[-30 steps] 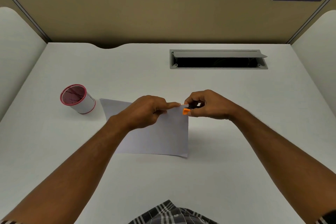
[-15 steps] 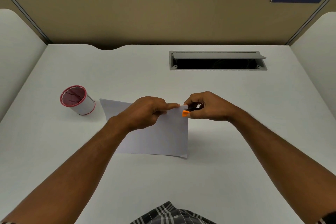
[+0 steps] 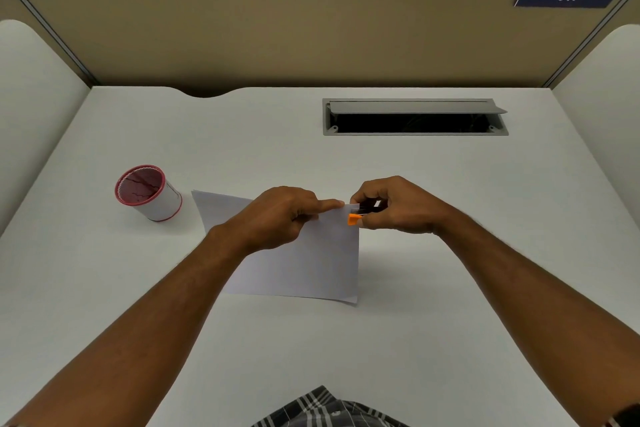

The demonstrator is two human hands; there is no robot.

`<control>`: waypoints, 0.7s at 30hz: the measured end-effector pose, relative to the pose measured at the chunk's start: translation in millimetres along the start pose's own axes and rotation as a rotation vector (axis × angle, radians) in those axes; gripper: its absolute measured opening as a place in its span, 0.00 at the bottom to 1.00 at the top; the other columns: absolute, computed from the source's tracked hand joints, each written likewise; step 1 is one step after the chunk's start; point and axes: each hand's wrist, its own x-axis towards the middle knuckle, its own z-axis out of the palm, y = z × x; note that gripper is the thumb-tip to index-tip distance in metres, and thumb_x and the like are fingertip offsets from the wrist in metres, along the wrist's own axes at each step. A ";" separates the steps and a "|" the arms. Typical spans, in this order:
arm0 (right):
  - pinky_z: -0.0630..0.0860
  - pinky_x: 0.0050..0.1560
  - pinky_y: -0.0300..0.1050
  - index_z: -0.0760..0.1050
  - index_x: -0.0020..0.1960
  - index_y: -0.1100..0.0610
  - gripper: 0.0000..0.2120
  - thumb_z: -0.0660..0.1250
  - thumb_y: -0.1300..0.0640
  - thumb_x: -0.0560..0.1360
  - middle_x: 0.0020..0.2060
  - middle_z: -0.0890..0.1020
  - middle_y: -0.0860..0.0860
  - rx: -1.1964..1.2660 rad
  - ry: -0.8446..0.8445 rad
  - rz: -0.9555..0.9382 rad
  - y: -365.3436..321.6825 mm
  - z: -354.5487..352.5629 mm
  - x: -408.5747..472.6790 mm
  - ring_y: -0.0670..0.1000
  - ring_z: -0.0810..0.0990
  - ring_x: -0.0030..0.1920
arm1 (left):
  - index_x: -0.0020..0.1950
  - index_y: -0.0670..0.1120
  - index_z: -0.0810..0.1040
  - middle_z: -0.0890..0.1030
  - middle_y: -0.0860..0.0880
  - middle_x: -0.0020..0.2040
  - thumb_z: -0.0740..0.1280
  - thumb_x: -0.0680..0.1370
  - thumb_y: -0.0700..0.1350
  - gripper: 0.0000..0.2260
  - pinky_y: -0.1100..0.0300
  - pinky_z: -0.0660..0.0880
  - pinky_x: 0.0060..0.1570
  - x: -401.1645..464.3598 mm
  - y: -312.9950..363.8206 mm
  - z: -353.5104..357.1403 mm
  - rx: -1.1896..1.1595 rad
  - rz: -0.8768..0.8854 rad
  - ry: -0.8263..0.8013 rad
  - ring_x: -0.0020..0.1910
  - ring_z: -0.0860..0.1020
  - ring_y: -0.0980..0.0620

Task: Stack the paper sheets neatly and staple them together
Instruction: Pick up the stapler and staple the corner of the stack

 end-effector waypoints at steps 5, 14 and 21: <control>0.82 0.49 0.48 0.84 0.51 0.52 0.11 0.75 0.49 0.71 0.44 0.85 0.46 0.020 0.008 -0.003 4.1 1.8 0.6 0.48 0.83 0.46 | 0.72 0.53 0.73 0.84 0.49 0.49 0.65 0.80 0.37 0.22 0.63 0.71 0.46 0.3 -1.9 0.6 -0.004 0.011 0.002 0.46 0.79 0.50; 0.82 0.47 0.46 0.84 0.51 0.54 0.11 0.75 0.50 0.71 0.44 0.86 0.48 0.021 0.018 -0.012 5.8 2.0 2.3 0.49 0.83 0.45 | 0.72 0.52 0.73 0.84 0.48 0.48 0.65 0.80 0.37 0.22 0.63 0.71 0.46 1.0 -2.9 2.0 -0.003 0.019 0.007 0.45 0.79 0.50; 0.81 0.48 0.44 0.84 0.53 0.55 0.13 0.74 0.49 0.73 0.45 0.85 0.49 0.023 0.005 0.010 4.4 1.4 4.1 0.49 0.83 0.47 | 0.72 0.53 0.73 0.84 0.49 0.47 0.65 0.79 0.37 0.22 0.66 0.70 0.44 0.8 -4.7 3.5 -0.001 0.028 0.017 0.44 0.79 0.51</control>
